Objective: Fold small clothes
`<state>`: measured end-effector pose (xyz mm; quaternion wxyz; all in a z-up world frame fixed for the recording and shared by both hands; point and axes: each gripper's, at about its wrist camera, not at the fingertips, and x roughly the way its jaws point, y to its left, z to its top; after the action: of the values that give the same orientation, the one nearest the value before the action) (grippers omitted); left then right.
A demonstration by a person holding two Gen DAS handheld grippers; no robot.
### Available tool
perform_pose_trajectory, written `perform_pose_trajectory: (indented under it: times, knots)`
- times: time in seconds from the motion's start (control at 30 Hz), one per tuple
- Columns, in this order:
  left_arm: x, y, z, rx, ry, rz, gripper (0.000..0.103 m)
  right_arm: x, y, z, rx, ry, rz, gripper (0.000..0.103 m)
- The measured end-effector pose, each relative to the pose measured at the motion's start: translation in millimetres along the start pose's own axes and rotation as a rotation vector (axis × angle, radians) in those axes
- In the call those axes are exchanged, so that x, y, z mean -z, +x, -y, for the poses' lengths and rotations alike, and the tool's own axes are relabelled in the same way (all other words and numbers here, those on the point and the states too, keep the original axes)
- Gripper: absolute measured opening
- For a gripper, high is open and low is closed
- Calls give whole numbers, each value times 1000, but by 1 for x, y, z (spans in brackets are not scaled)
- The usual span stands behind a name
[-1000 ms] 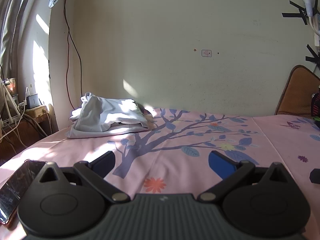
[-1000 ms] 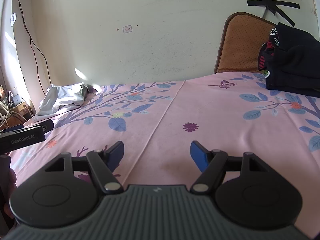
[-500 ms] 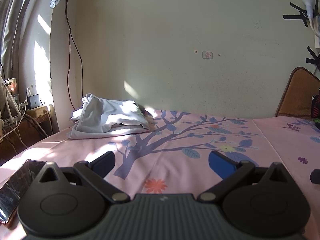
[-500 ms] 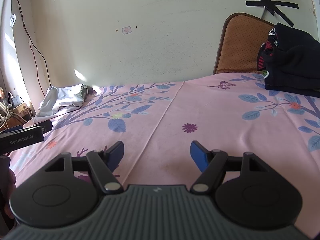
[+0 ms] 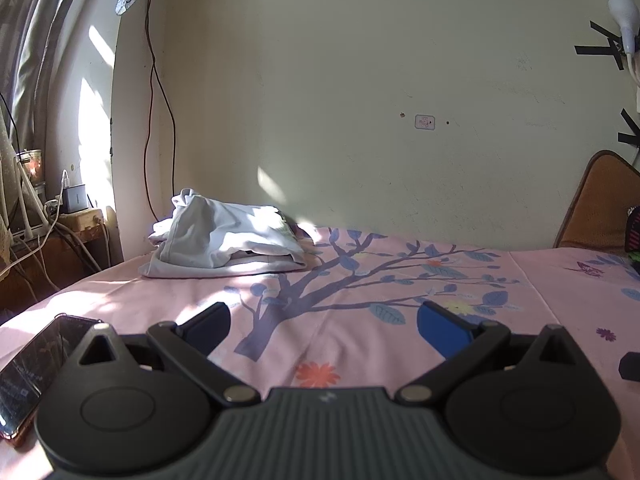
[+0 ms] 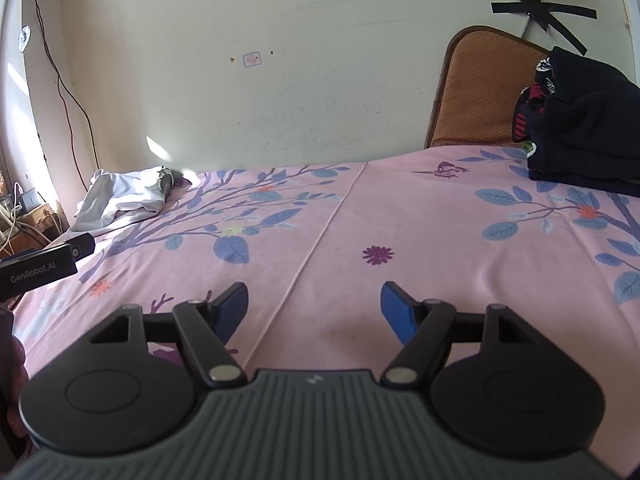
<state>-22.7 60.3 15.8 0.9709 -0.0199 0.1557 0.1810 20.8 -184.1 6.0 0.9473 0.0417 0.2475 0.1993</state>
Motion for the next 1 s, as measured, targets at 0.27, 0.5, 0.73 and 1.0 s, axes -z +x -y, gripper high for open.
perform_pose_trajectory:
  times: [0.27, 0.5, 0.73, 1.0]
  knots:
    - [0, -2, -2, -10, -13, 10, 103, 0, 0, 0, 1, 0, -1, 75]
    - [0, -2, -2, -12, -12, 6, 103, 0, 0, 0, -4, 2, 2, 75]
    - [-1, -1, -2, -12, -11, 5, 103, 0, 0, 1, -10, 4, 3, 75]
    - [0, -1, -2, -13, -13, 3, 103, 0, 0, 0, -10, 4, 2, 75]
